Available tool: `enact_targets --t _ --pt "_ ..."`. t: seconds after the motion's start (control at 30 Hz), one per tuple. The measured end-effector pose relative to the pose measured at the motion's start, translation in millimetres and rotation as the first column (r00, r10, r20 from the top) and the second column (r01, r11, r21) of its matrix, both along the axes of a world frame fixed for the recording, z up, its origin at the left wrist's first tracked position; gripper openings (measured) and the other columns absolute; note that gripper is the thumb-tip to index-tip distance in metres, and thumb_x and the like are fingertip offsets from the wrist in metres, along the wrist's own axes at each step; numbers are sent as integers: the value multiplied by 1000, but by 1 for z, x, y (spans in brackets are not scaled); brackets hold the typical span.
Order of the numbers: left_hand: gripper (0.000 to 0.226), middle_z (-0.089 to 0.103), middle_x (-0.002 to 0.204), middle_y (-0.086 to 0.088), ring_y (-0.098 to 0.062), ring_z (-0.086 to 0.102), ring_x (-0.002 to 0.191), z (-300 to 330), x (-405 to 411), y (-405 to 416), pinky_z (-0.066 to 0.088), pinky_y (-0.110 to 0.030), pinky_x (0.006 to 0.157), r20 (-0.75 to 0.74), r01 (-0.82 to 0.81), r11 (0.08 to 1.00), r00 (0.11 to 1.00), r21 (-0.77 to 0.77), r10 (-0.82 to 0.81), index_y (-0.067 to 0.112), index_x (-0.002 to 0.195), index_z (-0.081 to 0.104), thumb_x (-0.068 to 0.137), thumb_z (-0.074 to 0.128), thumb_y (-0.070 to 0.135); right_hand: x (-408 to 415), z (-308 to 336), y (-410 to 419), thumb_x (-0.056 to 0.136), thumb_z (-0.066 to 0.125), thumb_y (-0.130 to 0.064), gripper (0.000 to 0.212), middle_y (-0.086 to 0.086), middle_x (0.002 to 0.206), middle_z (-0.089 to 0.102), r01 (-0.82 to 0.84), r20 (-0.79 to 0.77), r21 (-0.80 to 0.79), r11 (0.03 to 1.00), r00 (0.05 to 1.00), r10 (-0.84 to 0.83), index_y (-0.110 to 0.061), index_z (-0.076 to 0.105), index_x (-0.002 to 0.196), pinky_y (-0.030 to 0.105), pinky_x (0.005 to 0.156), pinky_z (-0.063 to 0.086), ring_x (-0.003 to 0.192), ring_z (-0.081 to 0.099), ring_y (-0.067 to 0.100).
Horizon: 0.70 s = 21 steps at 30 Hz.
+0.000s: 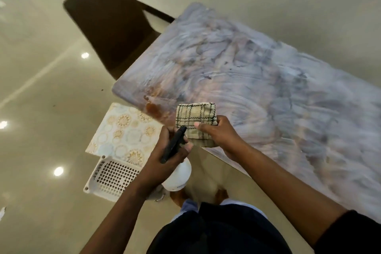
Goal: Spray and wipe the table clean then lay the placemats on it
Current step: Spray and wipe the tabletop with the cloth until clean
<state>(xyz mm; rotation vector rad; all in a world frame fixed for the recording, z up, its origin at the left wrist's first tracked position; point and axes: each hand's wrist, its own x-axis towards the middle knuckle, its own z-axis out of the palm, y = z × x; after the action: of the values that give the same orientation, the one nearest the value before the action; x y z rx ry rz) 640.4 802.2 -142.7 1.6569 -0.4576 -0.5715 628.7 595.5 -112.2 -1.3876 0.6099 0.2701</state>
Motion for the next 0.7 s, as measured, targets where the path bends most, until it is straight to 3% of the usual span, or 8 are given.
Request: enact_targets --t 0.1,0.2,0.33,0.43,0.57,0.7 --pt "23 62 91 -9 -33 65 80 -7 -8 -39 52 -55 70 87 73 997 993 37 -76 6 108 60 103 68 26 -36 3 -35 97 69 -10 15 -12 70 73 121 2 -21 992 993 -121 -21 61 89 26 51 58 61 71 -1" --pt "24 57 78 -3 -28 57 71 -8 -28 -80 43 -42 65 154 140 987 977 73 -150 13 89 62 99 71 33 -74 0 -68 96 70 -12 14 -9 75 72 230 -1 -74 970 973 -231 -21 63 87 25 49 55 70 73 6" --pt "22 58 77 2 -18 55 70 -15 -60 -129 38 -31 64 145 228 967 959 110 -242 16 84 62 97 72 30 -135 -17 -113 93 74 -18 5 1 93 77 380 -15 -136 915 923 -385 -19 70 96 38 65 63 88 74 20" --pt "27 50 70 -5 -23 47 63 -21 -82 -161 32 -29 61 85 284 954 952 100 -293 9 80 57 98 71 24 -182 -25 -139 94 73 -18 6 -10 85 75 461 -22 -150 875 883 -469 -23 69 93 20 52 51 78 72 8" --pt "24 52 72 -14 -40 51 67 -31 -114 -206 37 -42 62 33 384 916 920 113 -390 5 83 60 95 71 22 -242 -45 -169 93 73 -15 8 -7 95 76 591 -55 -130 796 798 -601 -22 70 94 23 68 54 91 73 12" --pt "31 61 76 -19 -45 60 70 -44 -152 -252 49 -57 67 -10 475 860 876 185 -482 3 82 65 86 71 33 -296 -64 -190 95 70 -10 17 -3 98 77 724 -93 -99 683 676 -731 -11 73 111 20 58 56 83 74 7"
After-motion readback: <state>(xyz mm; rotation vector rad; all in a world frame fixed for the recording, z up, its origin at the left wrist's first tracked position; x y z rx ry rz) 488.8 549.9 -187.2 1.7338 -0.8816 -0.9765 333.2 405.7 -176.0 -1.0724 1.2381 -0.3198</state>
